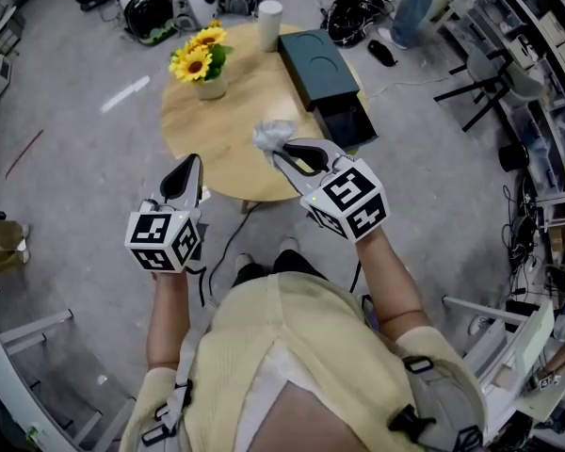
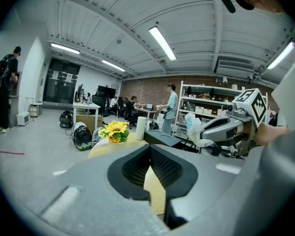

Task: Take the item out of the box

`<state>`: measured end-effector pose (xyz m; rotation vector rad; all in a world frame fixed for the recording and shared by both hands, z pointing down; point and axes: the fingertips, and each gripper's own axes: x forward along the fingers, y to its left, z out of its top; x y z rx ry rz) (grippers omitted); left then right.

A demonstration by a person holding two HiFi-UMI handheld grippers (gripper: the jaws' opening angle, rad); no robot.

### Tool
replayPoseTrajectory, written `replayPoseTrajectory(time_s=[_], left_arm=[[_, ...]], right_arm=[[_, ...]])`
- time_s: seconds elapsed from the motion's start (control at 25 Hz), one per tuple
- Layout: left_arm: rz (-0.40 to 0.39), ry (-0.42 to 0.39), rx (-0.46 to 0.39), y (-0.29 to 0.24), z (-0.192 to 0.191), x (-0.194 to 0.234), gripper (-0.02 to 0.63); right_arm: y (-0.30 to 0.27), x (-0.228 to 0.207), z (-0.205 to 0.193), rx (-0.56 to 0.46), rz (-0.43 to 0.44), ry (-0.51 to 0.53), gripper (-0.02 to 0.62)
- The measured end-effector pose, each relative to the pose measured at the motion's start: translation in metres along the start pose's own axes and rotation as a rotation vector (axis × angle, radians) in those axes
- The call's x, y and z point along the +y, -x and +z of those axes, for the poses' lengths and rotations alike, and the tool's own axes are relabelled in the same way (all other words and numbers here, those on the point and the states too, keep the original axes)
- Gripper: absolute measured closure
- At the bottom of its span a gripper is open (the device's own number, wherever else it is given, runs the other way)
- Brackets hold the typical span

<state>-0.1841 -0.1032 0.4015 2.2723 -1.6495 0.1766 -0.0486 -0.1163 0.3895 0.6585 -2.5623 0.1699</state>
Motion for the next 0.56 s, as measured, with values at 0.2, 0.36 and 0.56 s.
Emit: replayPoseTrajectory(time_s=[0.2, 0.36, 0.56], left_arm=[[0.003, 0.002, -0.006, -0.002, 0.0018, -0.0032, 0.609], [0.002, 0.001, -0.012, -0.0024, 0.0041, -0.0071, 0.609], [0.002, 0.002, -0.019, -0.0038, 0.0034, -0.0103, 0.609]], right_arm=[[0.0035, -0.0026, 0.0031, -0.016, -0.008, 0.002, 0.537], [0.007, -0.0037, 0.0043, -0.028, -0.012, -0.003, 0.537], [0.009, -0.0046, 0.0032, -0.042, -0.016, -0.006, 0.537]])
